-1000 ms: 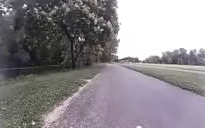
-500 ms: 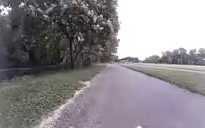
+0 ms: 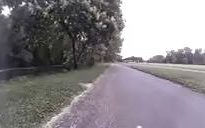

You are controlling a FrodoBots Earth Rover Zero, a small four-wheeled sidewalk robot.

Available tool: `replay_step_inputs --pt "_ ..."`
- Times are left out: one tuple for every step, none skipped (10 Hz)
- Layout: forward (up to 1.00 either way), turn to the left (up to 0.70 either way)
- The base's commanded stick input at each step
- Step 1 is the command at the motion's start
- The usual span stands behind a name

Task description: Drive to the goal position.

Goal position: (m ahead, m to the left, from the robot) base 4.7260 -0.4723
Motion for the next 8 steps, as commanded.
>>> replay_step_inputs --pt "0.7 -0.01" --pt "0.7 0.0" --pt "0.7 -0.01" --pt "0.7 0.0" --pt "0.7 -0.01" --pt "0.7 -0.01" --pt "0.7 -0.01" --pt "0.7 0.0"
